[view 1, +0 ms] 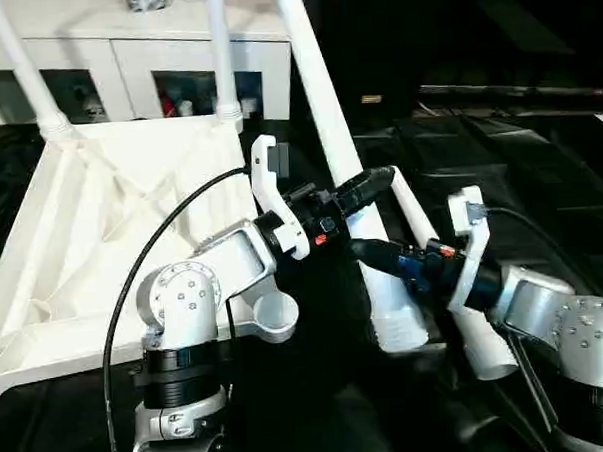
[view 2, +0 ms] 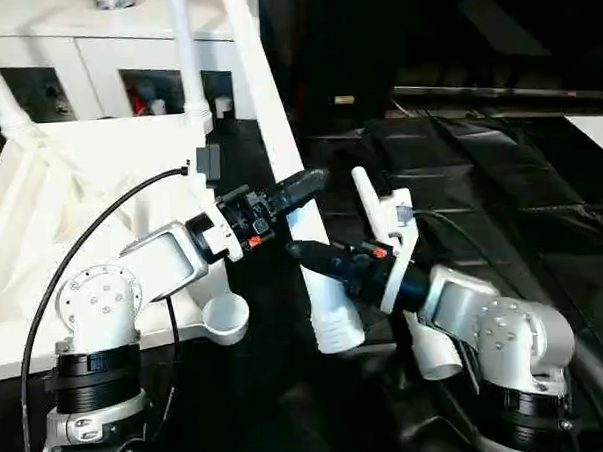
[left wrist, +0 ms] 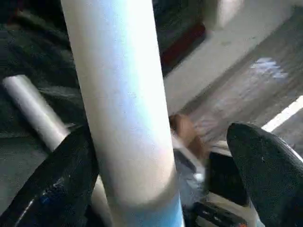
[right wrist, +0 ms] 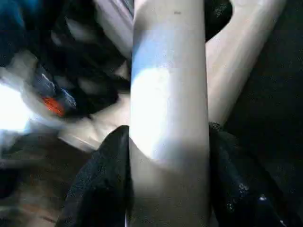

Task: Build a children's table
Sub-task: Pick table leg

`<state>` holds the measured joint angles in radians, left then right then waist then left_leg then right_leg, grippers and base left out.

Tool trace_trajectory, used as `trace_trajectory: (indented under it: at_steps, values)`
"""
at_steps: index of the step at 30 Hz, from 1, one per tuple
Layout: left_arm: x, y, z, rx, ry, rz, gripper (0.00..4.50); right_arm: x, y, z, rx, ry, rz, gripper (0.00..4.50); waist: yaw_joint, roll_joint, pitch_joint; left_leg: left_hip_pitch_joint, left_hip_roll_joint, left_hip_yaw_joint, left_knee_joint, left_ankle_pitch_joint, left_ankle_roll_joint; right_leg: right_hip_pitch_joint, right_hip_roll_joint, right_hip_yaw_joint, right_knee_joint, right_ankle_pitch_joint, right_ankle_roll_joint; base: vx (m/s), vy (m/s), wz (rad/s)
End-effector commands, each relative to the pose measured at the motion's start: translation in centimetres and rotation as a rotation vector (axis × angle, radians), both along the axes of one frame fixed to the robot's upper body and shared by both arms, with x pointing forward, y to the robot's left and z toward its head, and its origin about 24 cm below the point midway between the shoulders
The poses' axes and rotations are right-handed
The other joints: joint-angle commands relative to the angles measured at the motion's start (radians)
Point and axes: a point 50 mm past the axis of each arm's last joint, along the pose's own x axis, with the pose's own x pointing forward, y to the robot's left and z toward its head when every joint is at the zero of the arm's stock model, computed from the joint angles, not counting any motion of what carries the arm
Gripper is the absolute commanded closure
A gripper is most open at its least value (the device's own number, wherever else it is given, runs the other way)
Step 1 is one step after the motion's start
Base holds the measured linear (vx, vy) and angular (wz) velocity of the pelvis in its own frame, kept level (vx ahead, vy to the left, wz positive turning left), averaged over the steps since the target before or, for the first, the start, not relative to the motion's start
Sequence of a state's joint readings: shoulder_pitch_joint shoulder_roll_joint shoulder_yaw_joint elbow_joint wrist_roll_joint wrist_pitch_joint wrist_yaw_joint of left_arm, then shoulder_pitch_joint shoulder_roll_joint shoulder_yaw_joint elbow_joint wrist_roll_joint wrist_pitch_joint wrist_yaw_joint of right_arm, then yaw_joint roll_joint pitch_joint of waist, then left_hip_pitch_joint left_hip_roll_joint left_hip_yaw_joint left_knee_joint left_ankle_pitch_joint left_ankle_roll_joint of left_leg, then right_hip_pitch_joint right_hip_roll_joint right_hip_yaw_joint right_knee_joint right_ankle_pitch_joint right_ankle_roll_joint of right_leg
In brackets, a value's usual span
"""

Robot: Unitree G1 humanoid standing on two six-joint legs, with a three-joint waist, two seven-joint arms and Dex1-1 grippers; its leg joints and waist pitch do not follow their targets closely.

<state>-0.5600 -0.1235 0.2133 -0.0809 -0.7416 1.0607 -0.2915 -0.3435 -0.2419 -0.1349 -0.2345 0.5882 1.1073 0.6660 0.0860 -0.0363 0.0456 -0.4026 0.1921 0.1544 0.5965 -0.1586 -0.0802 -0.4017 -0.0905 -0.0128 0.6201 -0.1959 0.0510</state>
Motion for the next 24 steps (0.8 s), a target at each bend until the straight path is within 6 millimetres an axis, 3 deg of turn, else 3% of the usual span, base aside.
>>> trace_trajectory:
  at_steps: [1, 3, 7, 13, 19, 20, 24]
  values:
    - [0.1, -0.8, 0.3, 0.051, 0.002, 0.016, 0.36, 0.9, 1.0, -0.6, -0.17, -0.03, -0.089, 2.66, -0.002, -0.008, -0.06, 0.019, 0.013, 0.009, -0.077, -0.186, -0.055, 0.039, -0.02, 0.011, -0.089, -0.232, -0.105, 0.0, 0.0, 0.0]
    - [0.3, -0.7, 0.0, 0.085, 0.013, 0.043, 0.36, 1.2, 1.5, -0.5, -0.21, -0.057, -0.117, 2.66, -0.003, -0.006, -0.062, 0.022, 0.013, 0.009, -0.077, -0.183, -0.054, 0.038, -0.019, 0.011, -0.088, -0.219, -0.101, 0.0, 0.0, 0.0]
    - [0.7, -0.3, -0.5, 0.141, 0.02, 0.093, 0.8, 1.4, 2.3, 0.0, -0.248, -0.106, -0.128, 2.66, -0.001, -0.003, -0.065, 0.023, 0.012, 0.01, -0.075, -0.147, -0.047, 0.04, -0.015, 0.01, -0.079, -0.109, -0.117, 0.0, 0.0, 0.0]
    - [1.2, 0.1, -0.2, 0.115, 0.035, 0.154, 1.29, 1.7, 3.4, -0.1, -0.318, -0.161, -0.172, 2.66, -0.002, -0.003, -0.067, 0.021, 0.01, 0.012, -0.071, -0.117, -0.037, 0.048, -0.015, 0.01, -0.07, -0.025, -0.138, 0.0, 0.0, 0.0]
    - [1.6, 0.5, -0.3, 0.09, 0.054, 0.195, 1.73, 1.8, 3.8, -0.4, -0.352, -0.171, -0.187, 2.66, -0.003, -0.005, -0.063, 0.024, 0.011, 0.011, -0.074, -0.181, -0.045, 0.044, -0.016, 0.011, -0.078, -0.122, -0.119, 0.0, 0.0, 0.0]
    - [1.5, 0.5, -0.3, 0.088, 0.053, 0.193, 1.98, 1.8, 3.9, -0.4, -0.352, -0.172, -0.185, 2.66, -0.003, -0.005, -0.063, 0.024, 0.011, 0.011, -0.075, -0.183, -0.045, 0.043, -0.016, 0.011, -0.079, -0.127, -0.116, 0.0, 0.0, 0.0]
    - [1.5, 0.4, -0.3, 0.083, 0.046, 0.185, 2.11, 1.8, 4.1, -0.4, -0.353, -0.18, -0.178, 2.66, -0.003, -0.004, -0.063, 0.023, 0.011, 0.011, -0.074, -0.182, -0.046, 0.042, -0.016, 0.011, -0.079, -0.128, -0.106, 0.0, 0.0, 0.0]
